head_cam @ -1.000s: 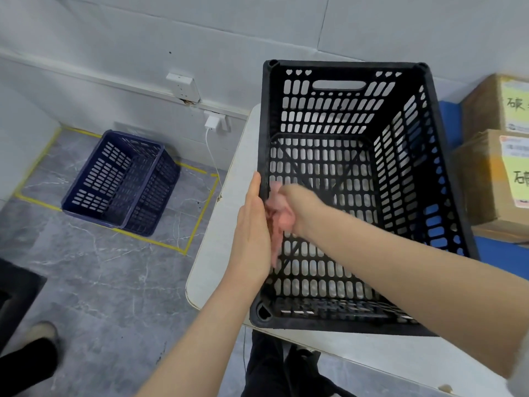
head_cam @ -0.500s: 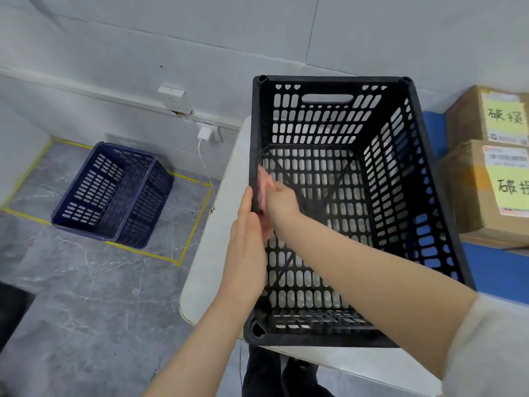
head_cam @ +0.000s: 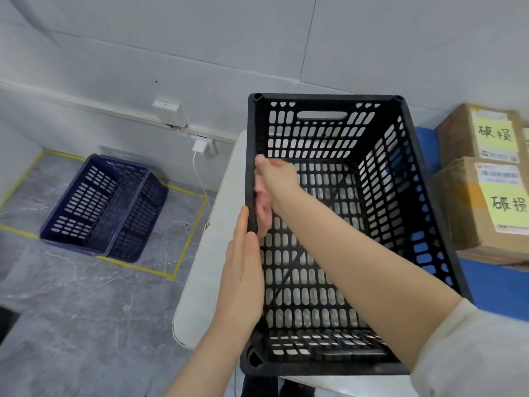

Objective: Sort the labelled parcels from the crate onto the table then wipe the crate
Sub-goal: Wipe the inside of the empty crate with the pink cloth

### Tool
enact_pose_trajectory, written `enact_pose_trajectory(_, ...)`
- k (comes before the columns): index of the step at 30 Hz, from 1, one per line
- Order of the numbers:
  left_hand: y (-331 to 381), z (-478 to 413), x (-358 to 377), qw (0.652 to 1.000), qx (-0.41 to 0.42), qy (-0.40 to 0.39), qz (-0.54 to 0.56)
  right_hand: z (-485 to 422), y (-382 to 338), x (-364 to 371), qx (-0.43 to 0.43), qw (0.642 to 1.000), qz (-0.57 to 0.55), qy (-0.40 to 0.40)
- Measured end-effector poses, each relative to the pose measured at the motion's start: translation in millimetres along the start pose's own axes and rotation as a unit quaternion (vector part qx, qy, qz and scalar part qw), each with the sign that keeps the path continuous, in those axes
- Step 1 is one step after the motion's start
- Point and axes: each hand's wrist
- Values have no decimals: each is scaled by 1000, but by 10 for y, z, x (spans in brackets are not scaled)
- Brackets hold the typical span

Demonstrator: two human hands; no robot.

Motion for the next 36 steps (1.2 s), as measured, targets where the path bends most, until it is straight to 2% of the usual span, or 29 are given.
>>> enact_pose_trajectory(6, 49, -2, 15, 1000, -18, 4, -1, 24, -373, 20, -201, 978, -43, 35)
enact_pose_trajectory(9, 70, 10, 0, 1000, -16, 4, -12, 9, -305, 116, -319, 946, 20, 53)
enact_pose_trajectory(10, 74, 11, 0, 1000, -16, 3, -17, -49, -238, 151, -326, 943, 39, 47)
enact_pose_trajectory(11, 80, 12, 0, 1000, -17, 2, -22, -132, -143, 167, -310, 947, 69, 55)
enact_pose_trajectory(14, 80, 7, 4, 999, -23, -1, -39, -304, 203, 149, -143, 982, 102, 65)
enact_pose_trajectory(16, 86, 2, 4, 999, -24, -1, -49, -339, 457, 90, -131, 977, 163, 36)
enact_pose_trajectory(18, 85, 4, 4, 998, -33, -1, -52, -402, 682, 18, -138, 952, 272, 2)
enact_pose_trajectory(20, 94, 10, -11, 997, -43, -6, -63, -511, 918, -55, -106, 909, 403, -28)
enact_pose_trajectory(22, 128, -11, -23, 994, -41, -5, -100, -553, 1061, -58, -61, 891, 448, -37)
enact_pose_trajectory(26, 197, -253, 18, 964, -8, 66, -256, -490, 814, -67, -15, 958, 281, -56)
enact_pose_trajectory(27, 193, -315, 48, 954, 11, 91, -286, -450, 707, -114, 49, 977, 199, -53)
enact_pose_trajectory(29, 175, -380, 106, 939, 47, 114, -321, -457, 493, -177, 112, 988, 80, -65)
enact_pose_trajectory(30, 156, -390, 122, 938, 54, 111, -323, -482, 345, -170, 103, 991, 61, -66)
enact_pose_trajectory(33, 172, -377, 116, 949, 46, 99, -295, -604, -217, -94, 3, 998, -42, -48)
enact_pose_trajectory(36, 242, -346, 91, 958, 15, 87, -271, -556, -675, -31, -104, 982, -150, -43)
Point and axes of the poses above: each hand's wrist, its own z-axis away from the middle knuckle, its own x-axis out of the palm, y = z × x, and after that the axes turned 3 degrees about -z, right-handed
